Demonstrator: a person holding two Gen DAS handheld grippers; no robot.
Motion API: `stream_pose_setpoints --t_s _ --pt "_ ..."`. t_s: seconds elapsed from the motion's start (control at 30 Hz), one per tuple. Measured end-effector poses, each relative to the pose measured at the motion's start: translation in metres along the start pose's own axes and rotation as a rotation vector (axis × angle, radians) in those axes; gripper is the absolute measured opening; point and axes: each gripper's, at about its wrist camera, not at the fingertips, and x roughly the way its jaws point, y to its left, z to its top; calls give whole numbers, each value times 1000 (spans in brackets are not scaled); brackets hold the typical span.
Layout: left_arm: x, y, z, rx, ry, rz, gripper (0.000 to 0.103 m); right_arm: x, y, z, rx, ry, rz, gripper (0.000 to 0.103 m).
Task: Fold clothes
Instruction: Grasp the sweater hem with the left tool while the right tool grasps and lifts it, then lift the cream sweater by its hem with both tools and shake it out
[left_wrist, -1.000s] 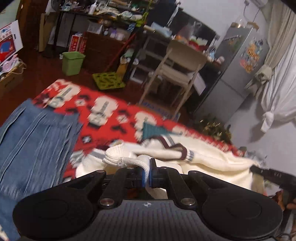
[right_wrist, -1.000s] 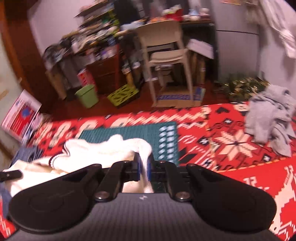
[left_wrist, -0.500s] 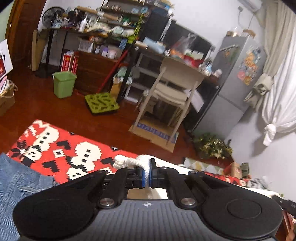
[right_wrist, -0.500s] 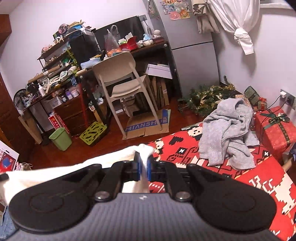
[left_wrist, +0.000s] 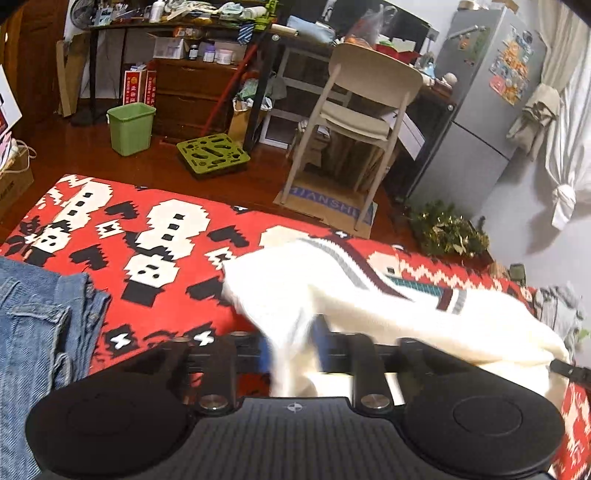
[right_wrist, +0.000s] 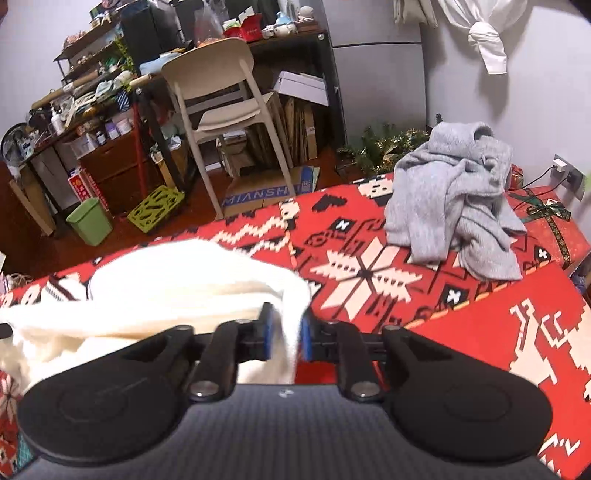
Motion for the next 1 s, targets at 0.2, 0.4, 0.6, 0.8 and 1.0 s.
stream_pose_setpoints --t_s 0.2,0.4,0.6,0.8,1.0 --pt "-26 4 -28 -3 6 -9 49 -34 3 -12 -47 -15 13 48" --pt "-53 -3 -68 -65 42 -99 49 -81 10 -41 -75 -8 62 54" --pt "-68 -30 -110 -32 54 -77 46 -117 24 -85 -95 -14 70 54" --pt "-67 -49 -138 -97 100 -113 46 -130 29 -119 -49 10 78 54" --pt "-63 -73 -152 -109 127 -140 46 -143 19 -132 90 19 143 53"
